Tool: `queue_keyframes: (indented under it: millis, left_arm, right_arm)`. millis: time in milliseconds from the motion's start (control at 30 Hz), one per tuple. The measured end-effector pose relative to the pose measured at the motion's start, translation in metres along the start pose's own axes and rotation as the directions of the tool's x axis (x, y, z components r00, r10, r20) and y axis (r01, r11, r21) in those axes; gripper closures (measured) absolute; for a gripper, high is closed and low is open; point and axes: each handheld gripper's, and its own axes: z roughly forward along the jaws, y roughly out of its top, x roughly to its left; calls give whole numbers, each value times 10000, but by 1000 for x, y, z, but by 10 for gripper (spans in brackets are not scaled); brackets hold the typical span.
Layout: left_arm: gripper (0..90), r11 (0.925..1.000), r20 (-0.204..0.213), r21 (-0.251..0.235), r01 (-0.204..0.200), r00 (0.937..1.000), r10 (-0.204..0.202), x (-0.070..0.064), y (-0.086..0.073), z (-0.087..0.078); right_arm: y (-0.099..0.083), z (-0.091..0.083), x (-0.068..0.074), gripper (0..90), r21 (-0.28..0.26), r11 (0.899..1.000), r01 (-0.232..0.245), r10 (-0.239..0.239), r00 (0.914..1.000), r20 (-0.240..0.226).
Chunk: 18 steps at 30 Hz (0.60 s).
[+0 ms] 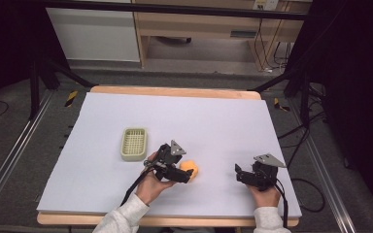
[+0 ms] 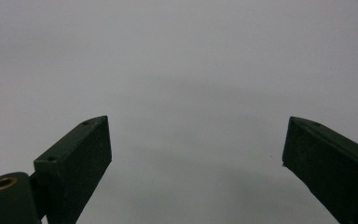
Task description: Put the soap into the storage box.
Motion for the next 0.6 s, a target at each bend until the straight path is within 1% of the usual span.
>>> queue_keyframes:
  millis: [267,367,600]
  left_arm:
    - [179,9999,-23,166,-1,10000,1,-3,2,8]
    - [176,9995,-110,311,-112,9999,116,-5,2,13]
    - [173,9988,-119,457,-157,9998,162,-6,3,18]
  right_arm:
    - [0,0,0,84,-3,10000,-14,14,10000,-2]
    - [0,0,0,85,11,10000,-19,19,10000,-23]
    - [0,0,0,85,37,10000,7,-7,10000,-34]
